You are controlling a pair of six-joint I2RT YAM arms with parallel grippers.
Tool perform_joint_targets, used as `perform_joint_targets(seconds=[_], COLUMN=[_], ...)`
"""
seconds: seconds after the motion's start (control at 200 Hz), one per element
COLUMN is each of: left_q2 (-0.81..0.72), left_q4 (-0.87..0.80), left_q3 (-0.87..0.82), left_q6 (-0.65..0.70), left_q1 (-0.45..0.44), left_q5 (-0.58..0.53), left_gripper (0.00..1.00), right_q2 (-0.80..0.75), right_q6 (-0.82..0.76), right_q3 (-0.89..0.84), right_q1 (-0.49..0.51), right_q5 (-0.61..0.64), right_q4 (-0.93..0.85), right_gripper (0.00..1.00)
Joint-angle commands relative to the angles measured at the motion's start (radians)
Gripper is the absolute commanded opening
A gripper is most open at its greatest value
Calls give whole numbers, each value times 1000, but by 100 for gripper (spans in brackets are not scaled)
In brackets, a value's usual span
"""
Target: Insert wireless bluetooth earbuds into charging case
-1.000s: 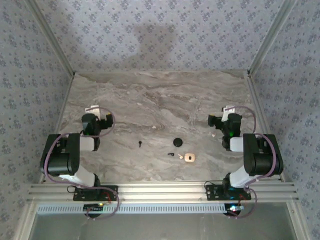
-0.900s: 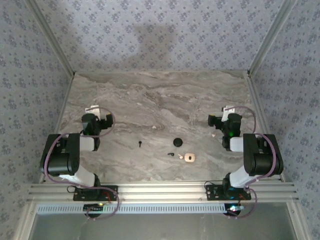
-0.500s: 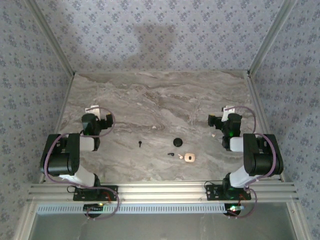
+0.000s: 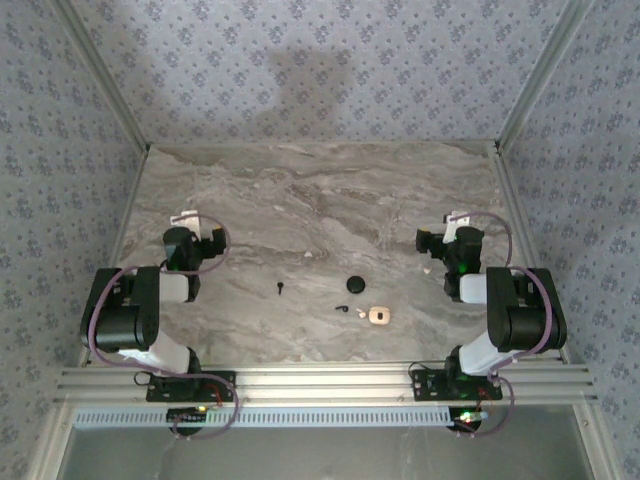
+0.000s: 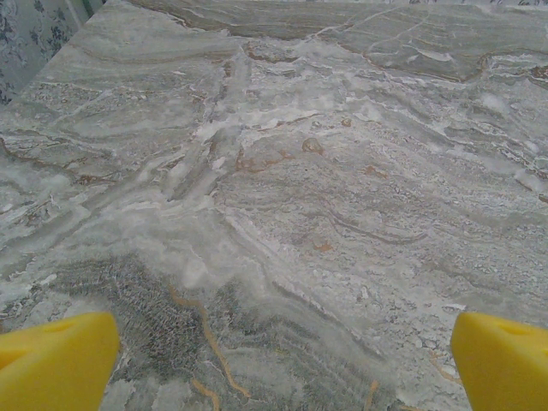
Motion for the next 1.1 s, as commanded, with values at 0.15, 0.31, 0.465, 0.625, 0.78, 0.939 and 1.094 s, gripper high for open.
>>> perform_joint_targets(seconds=[0.15, 0.31, 0.465, 0.625, 0.78, 0.939, 1.094], left_q2=[-9, -11, -67, -106, -203, -250, -272], left_q4=[4, 5, -240, -509, -686, -881, -1037], left_q3=[20, 19, 133, 281, 338, 410, 458], left_q6=[12, 13, 14, 36, -42, -75, -108], left_q1=[-1, -1, -2, -40, -105, -205, -289], left_q5=[9, 9, 7, 9, 17, 14, 21], left_gripper=[100, 99, 91, 86, 83, 81, 78], right_q2=[-12, -60, -134, -263, -342, -421, -495], right_q6=[-14, -12, -22, 77, 108, 148, 201], right_q3=[13, 56, 147, 212, 290, 332, 352], right_q1=[-3, -3, 0, 19, 72, 133, 199], right_q5=[-13, -8, -48, -48, -30, -41, -35], right_q4=[9, -99, -316, -552, -811, -1030, -1200], right_gripper=[100, 100, 100, 100, 97, 89, 84])
